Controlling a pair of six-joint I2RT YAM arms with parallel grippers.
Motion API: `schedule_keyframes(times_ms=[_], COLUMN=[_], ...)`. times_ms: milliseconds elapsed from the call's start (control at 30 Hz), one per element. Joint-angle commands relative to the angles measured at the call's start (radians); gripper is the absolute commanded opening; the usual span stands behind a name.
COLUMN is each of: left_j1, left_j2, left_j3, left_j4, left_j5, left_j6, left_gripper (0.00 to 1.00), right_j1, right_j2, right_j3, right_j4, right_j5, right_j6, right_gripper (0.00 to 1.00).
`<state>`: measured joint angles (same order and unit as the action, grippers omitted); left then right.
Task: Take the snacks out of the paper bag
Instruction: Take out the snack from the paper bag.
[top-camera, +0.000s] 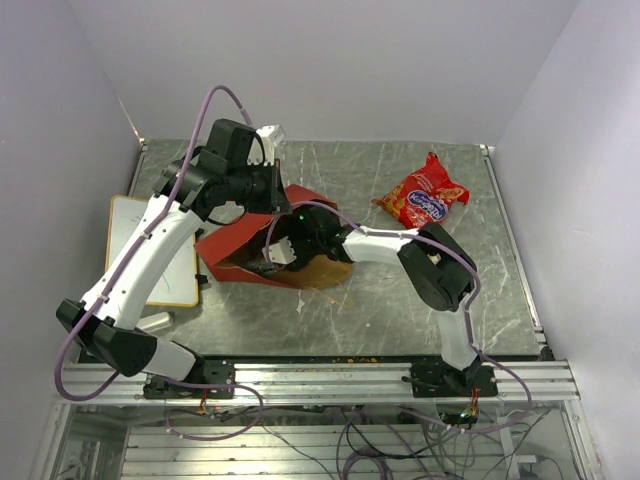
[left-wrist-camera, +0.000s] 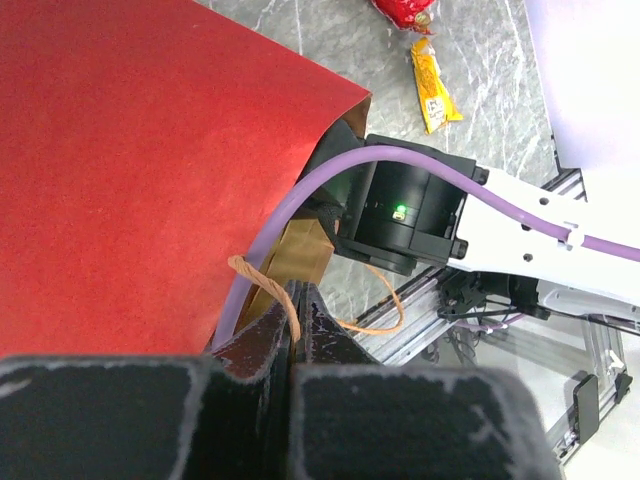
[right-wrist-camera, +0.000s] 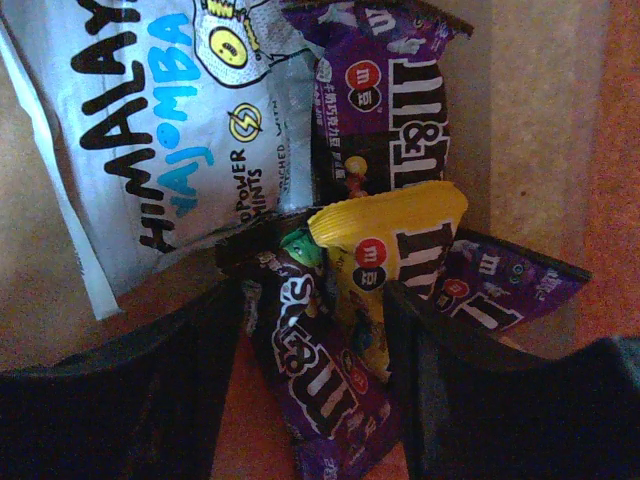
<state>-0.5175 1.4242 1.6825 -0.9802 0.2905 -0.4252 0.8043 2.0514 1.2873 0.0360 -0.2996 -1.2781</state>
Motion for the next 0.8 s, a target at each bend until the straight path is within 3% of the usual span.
schedule_keyframes(times_ms=[0,133,400,633,767], left_j1=[0.008,0.009,0.009,0.011,0.013], left_j2=[0.008,0.017,0.008,-0.012,-0.029], left_j3=[0.042,0.047,0.046,0.024,0.005], left_j4=[-0.007,-0.014,-0.020,-0.003,0.027], left_j5=[0.027,0.016,-0.016,-0.048,-0.047], left_j6=[0.028,0.022,-0.010,-0.048,-0.072], left_gripper=[0.07,0.07,0.07,0.07,0.07], right_j1=[-0.017,-0.019,-0.019,-0.017,-0.014], right_j2=[0.058,0.067,0.035,-0.099,-0.183], right_j3=[0.022,0.018,-0.019,-0.092,-0.155], right_j4=[-0.018,-0.009,0.044,0.107,0.112], right_j5=[0.006,-0.016,-0.029,-0.053,-0.083], right_j6=[-0.024,-0.022,0.012,0.066,0.100], right_gripper=[0.57,0.51,0.27,0.06,0.01])
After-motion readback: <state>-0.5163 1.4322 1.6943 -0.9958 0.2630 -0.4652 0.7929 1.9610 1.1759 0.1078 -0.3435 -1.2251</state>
